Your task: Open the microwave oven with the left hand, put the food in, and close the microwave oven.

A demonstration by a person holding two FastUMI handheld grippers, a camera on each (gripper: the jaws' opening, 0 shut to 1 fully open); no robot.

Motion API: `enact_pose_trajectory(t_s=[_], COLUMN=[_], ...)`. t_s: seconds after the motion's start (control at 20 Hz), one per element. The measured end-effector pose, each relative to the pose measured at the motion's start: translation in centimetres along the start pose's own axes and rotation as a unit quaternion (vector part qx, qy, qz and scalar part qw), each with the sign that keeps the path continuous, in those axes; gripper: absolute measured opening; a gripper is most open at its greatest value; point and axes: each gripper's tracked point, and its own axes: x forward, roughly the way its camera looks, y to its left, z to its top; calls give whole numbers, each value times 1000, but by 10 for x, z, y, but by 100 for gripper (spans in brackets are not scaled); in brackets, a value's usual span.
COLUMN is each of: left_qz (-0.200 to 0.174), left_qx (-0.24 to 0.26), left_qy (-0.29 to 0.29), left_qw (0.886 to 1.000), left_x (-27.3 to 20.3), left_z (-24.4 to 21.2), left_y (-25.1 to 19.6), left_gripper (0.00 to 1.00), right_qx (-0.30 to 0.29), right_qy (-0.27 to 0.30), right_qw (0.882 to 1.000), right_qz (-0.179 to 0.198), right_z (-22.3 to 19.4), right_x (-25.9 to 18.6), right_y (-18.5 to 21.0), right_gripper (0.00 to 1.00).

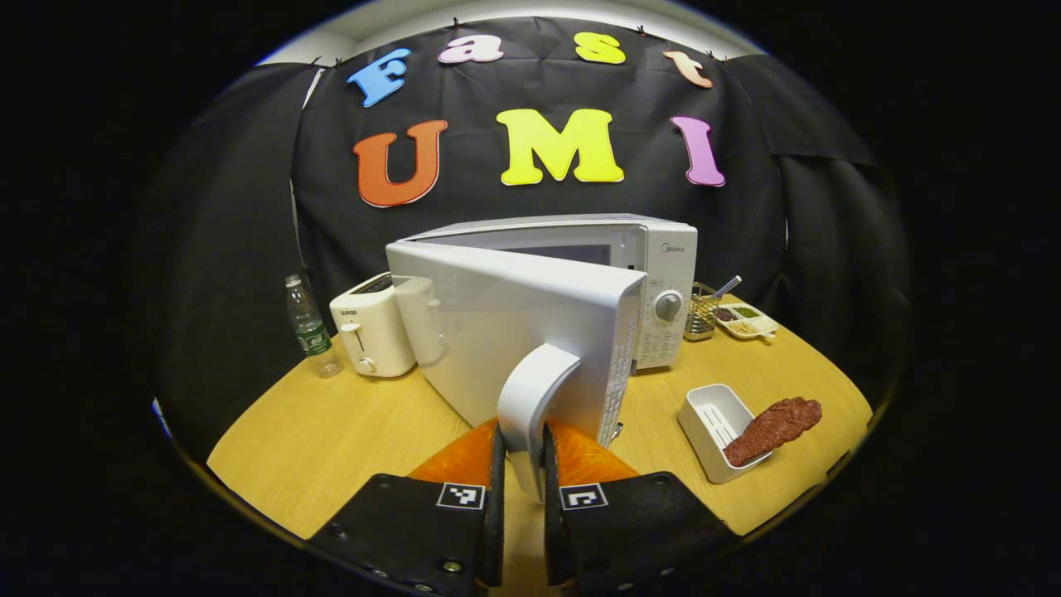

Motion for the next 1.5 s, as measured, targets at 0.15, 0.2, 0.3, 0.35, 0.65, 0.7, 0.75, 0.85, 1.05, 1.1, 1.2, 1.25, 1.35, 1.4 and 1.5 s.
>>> enact_pose_trajectory(t_s=[0.15,0.2,0.3,0.35,0.65,0.7,0.75,0.85,1.05,1.1,1.2,1.25,1.35,1.4,1.5], left_qz=[28,35,28,30,52,58,63,75,107,116,122,121,127,130,151], left_qx=[2,-2,-6,-1,-8,-9,-8,-8,-5,-12,-25,-26,-26,-27,-25], left_qy=[-5,-13,-22,-24,-28,-29,-29,-27,-20,-16,-12,-13,-11,-8,-7], left_qw=[1000,999,999,999,998,998,998,997,994,993,992,992,992,991,988], left_x=[-2,-5,-10,-14,-36,-42,-47,-58,-72,-73,-76,-76,-78,-79,-82], left_z=[0,3,6,7,2,1,-2,-8,-22,-25,-30,-31,-35,-37,-38], left_y=[17,23,24,26,62,71,79,98,142,154,170,177,195,205,229], left_gripper=[46,56,96,97,96,97,97,96,96,96,96,93,84,96,96], right_qx=[-5,-4,-2,0,20,22,24,26,17,16,12,9,2,-2,-4], right_qy=[-2,-2,-2,-1,14,18,22,26,26,26,26,27,30,33,38], right_qw=[1000,1000,1000,1000,1000,999,999,999,998,998,998,998,997,997,997], right_qz=[-3,-3,-2,-2,14,20,25,36,51,54,58,61,65,66,71], right_z=[-2,-3,-4,-6,-24,-27,-31,-36,-38,-38,-38,-37,-38,-38,-41], right_x=[-7,-10,-13,-15,-16,-16,-16,-15,-11,-11,-10,-9,-6,-5,-1], right_y=[0,0,0,0,12,17,23,33,48,53,58,61,67,69,74], right_gripper=[95,100,95,95,95,95,95,100,100,95,95,100,95,95,95])
